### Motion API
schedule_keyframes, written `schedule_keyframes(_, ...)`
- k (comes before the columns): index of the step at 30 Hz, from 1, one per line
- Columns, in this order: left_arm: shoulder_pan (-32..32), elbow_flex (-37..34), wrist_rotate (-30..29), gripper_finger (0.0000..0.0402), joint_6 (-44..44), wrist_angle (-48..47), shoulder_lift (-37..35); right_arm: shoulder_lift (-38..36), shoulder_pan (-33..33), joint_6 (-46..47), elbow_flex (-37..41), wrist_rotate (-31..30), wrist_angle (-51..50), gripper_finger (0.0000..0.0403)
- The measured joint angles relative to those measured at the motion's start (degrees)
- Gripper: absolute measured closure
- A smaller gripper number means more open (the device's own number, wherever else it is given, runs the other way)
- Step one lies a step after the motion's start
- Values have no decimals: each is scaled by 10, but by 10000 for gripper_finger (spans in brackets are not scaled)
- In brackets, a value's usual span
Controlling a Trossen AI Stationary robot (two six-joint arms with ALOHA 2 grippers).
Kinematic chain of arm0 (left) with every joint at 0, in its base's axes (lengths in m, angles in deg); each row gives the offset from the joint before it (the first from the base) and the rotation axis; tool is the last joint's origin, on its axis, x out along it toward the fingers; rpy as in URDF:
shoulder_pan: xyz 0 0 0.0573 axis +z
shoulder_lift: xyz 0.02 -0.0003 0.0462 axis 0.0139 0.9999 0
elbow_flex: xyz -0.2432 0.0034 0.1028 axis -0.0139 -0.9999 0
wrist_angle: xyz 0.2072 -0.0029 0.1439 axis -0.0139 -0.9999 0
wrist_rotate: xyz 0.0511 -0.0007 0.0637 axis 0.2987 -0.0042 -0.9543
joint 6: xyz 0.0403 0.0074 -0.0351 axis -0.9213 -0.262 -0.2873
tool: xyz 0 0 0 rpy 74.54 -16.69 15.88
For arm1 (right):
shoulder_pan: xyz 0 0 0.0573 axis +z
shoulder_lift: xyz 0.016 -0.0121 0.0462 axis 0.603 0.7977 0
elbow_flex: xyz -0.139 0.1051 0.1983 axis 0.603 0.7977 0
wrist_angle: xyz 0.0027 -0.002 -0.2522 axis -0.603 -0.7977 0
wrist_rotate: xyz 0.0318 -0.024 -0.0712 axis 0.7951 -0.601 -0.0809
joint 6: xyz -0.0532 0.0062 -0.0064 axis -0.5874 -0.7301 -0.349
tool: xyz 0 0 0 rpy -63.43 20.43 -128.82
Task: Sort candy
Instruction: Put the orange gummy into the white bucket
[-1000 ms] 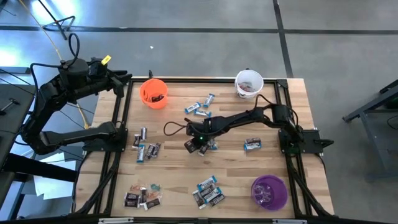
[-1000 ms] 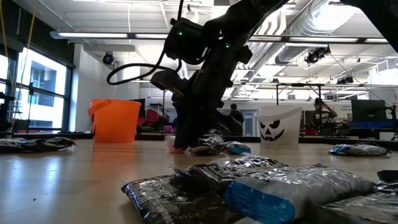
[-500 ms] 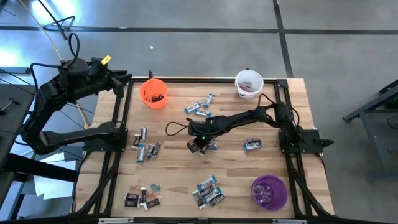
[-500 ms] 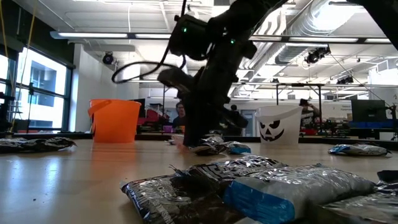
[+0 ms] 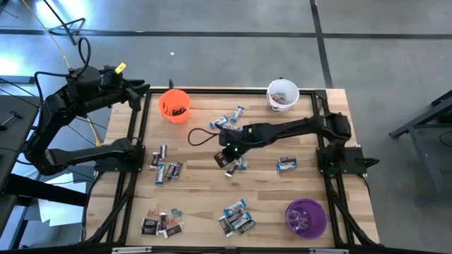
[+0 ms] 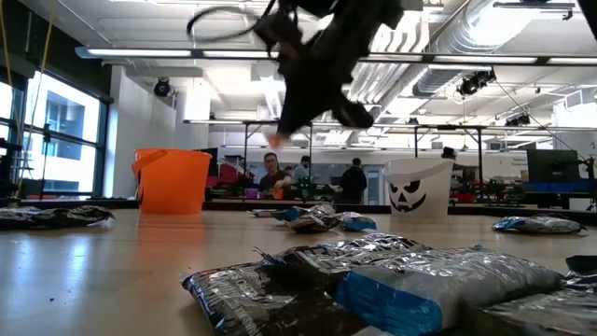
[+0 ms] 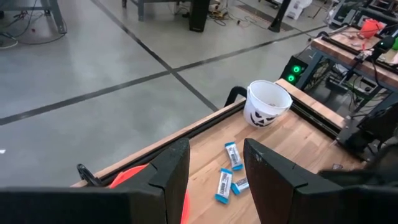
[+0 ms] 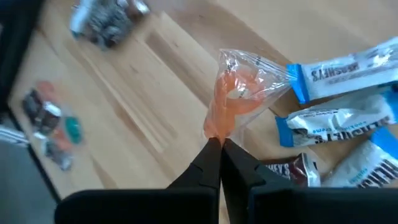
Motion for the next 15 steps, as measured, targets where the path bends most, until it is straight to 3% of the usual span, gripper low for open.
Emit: schedule_keyframes(15, 0, 0, -6, 261, -17, 0, 0, -164, 0, -9, -1, -147, -7, 403)
